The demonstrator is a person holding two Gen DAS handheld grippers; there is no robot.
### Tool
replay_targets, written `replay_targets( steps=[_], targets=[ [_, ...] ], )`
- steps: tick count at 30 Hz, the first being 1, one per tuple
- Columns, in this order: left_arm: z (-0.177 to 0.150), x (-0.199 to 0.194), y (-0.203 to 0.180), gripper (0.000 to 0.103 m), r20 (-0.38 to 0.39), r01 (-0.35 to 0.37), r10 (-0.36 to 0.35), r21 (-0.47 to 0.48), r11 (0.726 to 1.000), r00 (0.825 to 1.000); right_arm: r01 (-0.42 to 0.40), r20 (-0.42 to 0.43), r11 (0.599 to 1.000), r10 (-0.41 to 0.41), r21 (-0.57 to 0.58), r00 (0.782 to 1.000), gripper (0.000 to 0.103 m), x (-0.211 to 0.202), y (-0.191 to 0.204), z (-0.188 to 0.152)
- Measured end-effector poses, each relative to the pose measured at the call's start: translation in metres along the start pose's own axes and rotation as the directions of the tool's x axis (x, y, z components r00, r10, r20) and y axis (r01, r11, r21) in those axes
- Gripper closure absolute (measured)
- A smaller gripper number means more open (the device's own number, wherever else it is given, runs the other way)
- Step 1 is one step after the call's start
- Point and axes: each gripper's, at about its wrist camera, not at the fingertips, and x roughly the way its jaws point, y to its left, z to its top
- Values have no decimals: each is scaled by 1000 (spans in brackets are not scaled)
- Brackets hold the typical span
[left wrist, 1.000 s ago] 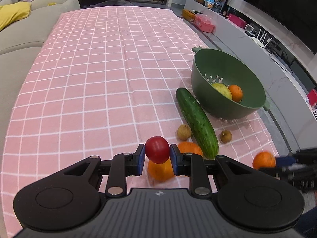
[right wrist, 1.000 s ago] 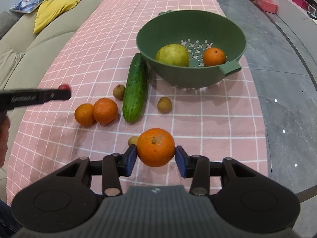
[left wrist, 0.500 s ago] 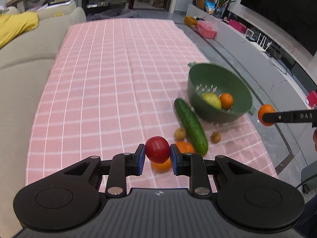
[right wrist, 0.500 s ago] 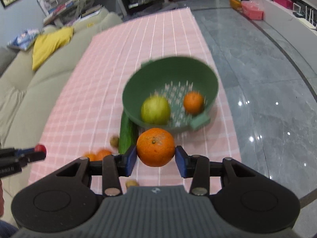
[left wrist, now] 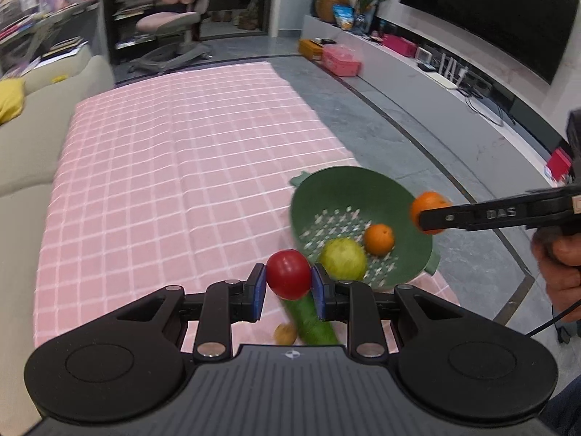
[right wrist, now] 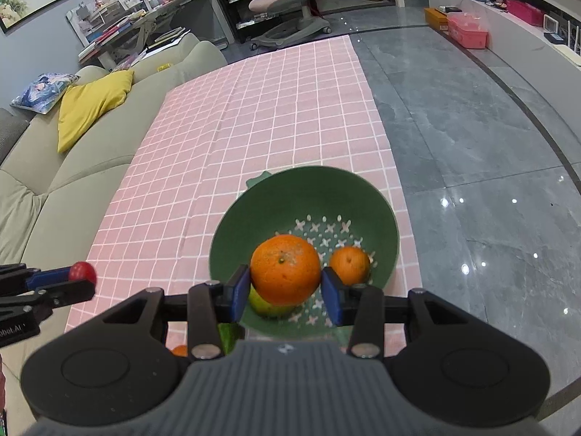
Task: Organize fruits
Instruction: 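Lower the plum and orange into the colander and open both tools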
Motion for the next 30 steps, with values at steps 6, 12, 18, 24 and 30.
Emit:
replay_targets(
  steps=[6, 12, 18, 24, 30],
  targets=[
    [20, 49, -21, 74, -41, 29, -27, 59, 998, 999, 9, -40, 999, -7, 32, 999, 64, 32, -14, 17],
    [40, 101, -24, 74, -109, 38, -28, 96, 995, 994, 31, -105, 999, -27, 35, 994, 64, 63, -26, 17],
    [62, 144, -31, 74, -191, 62, -33, 148, 987, 981, 36, -201, 997, -47, -61, 978, 64, 94, -16, 4],
    [67, 175, -50, 74, -248, 77, -27, 196, 978, 968, 46, -241, 987, -82, -153, 967, 63, 111, -1, -3],
    [62, 193, -60, 74, -278, 83, -17, 228, 970, 960, 55, -258, 985, -96, -163, 961, 64, 116, -6, -2]
  ],
)
